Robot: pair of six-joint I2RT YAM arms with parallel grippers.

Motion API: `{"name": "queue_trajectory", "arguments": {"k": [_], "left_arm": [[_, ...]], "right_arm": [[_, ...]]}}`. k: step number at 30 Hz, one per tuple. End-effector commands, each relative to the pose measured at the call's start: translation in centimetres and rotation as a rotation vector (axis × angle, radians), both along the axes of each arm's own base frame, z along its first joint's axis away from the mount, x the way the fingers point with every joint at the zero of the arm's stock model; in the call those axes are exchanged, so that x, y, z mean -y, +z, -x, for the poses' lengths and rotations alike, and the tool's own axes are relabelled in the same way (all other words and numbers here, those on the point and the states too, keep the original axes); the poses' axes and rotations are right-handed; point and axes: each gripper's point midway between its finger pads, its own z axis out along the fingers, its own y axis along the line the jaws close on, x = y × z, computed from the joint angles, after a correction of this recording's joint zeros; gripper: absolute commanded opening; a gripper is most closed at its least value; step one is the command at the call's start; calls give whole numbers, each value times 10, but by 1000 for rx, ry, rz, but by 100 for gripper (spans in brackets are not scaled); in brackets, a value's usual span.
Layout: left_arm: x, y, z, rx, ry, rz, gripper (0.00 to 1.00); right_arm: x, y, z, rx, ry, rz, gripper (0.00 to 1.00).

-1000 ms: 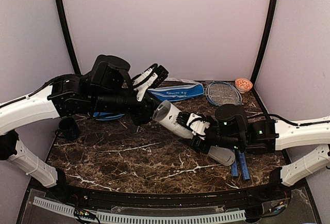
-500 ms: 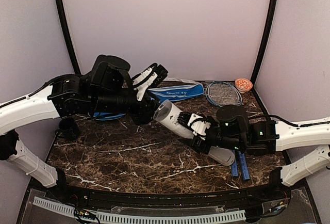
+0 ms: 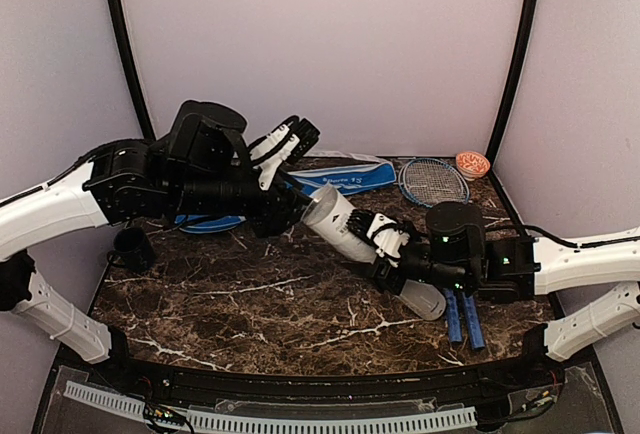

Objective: Pack up the badminton gear

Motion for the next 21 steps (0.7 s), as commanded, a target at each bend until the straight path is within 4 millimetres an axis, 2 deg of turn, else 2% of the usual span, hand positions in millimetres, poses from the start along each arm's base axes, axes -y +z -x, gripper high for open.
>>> {"name": "queue_trajectory", "arguments": {"k": [1, 21], "left_arm": [[-16, 18, 3, 31, 2, 7, 46], [-27, 59, 13, 78, -38, 115, 53]], "right_arm": [[-9, 15, 2, -39, 15, -127, 54], [-11, 8, 3, -40, 21, -107, 54]]}}
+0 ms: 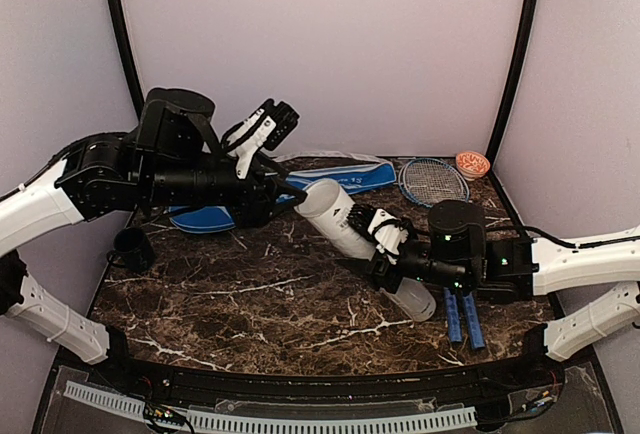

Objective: Pack up the badminton gear

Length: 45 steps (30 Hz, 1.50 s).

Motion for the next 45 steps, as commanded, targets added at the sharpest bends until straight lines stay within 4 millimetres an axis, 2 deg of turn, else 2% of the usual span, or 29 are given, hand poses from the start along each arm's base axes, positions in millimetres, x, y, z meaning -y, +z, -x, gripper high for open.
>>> {"name": "queue_trajectory", "arguments": {"k": [1, 6, 10, 12, 15, 16, 18, 20, 28, 35, 45], "left_arm": [[-10, 33, 6, 41, -16, 79, 53], [-15, 45, 14, 61, -55, 114, 53], [-19, 51, 27, 91, -126, 121, 47], [-19, 47, 33, 88, -167, 97, 46], [-17, 34, 42, 69, -228, 46, 54], [-16, 30, 46, 66, -254, 36, 52], [-13, 24, 55, 60, -317, 23, 39], [-11, 19, 64, 62, -378, 15, 32], [-16, 10, 90, 163, -565, -19, 19], [-26, -5, 100, 223, -647, -79, 19], [-18, -1, 106, 237, -687, -66, 27]], "right_arm": [[-3, -3, 1, -31, 2, -36, 54], [-2, -2, 1, -27, 4, -35, 54], [-3, -1, 3, -26, 19, -37, 54], [-3, 0, 5, -25, 31, -36, 54], [-2, 1, 7, -24, 43, -42, 54], [-3, 2, 8, -25, 46, -43, 54], [-3, 2, 9, -26, 53, -42, 54], [-4, 1, 11, -30, 65, -40, 54], [-10, -1, 25, -62, 152, -29, 53], [-12, -4, 37, -86, 218, 0, 53], [-18, -8, 41, -108, 251, 20, 53]]}}
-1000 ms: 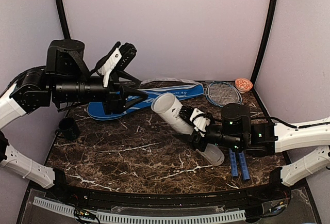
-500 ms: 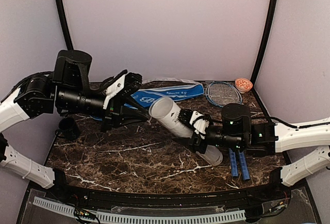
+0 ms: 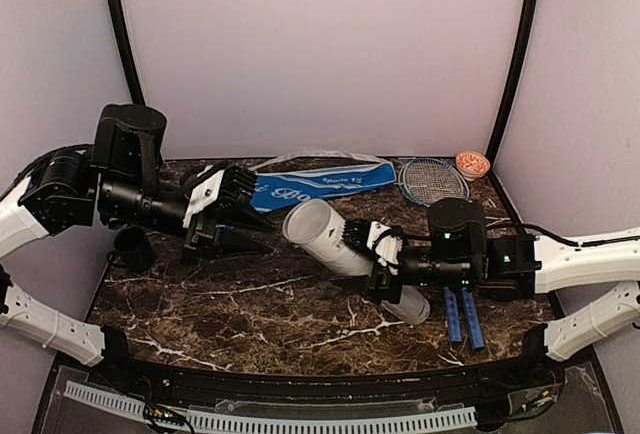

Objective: Pack up the badminton gear

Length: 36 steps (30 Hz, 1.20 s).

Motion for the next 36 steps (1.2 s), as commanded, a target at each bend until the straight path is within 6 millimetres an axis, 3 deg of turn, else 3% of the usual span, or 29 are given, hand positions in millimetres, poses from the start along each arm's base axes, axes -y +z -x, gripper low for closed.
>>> {"name": "queue_trajectory", "arguments": {"k": [1, 25, 36], "left_arm": [[4, -1, 7, 15, -46, -6, 27], [25, -17, 2, 35, -35, -85, 43], [30, -40, -2, 15, -13, -178, 45]], "right_arm": [[-4, -6, 6, -69, 28, 9, 53], [-10, -14, 10, -102, 54, 22, 53], [-12, -8, 12, -111, 65, -1, 53]]}}
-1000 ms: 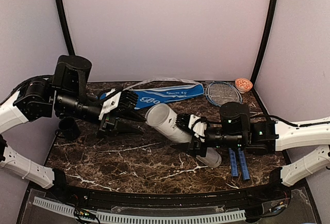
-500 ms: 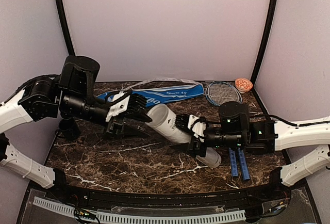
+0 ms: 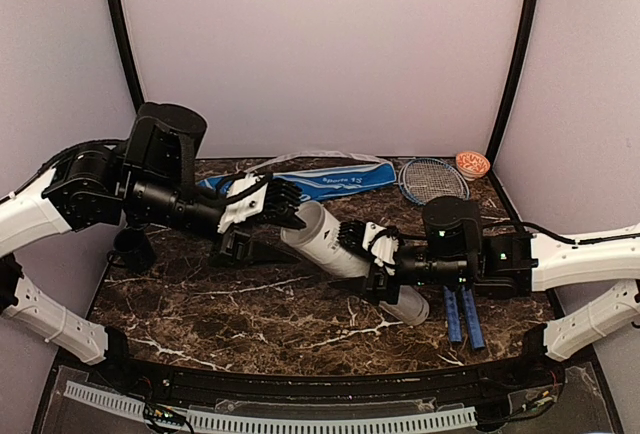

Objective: Pack up the badminton gear

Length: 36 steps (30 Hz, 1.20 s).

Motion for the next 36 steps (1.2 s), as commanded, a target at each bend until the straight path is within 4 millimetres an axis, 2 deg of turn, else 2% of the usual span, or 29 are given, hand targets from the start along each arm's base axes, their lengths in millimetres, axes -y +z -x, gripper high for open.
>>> {"name": "queue_trajectory", "arguments": {"k": [1, 11, 23, 36], "left_arm": [[-1, -27, 2, -27, 2, -110, 45], [2, -46, 4, -65, -4, -156, 49], [5, -56, 12, -89, -40, -126, 52], [16, -73, 14, -100, -70, -143, 51]], "right_arm": [[-7, -5, 9, -96, 33, -17, 53], [-7, 14, 12, -87, 48, -78, 52], [-1, 41, 13, -80, 41, -187, 52], [-10, 59, 17, -82, 78, -259, 52]]}}
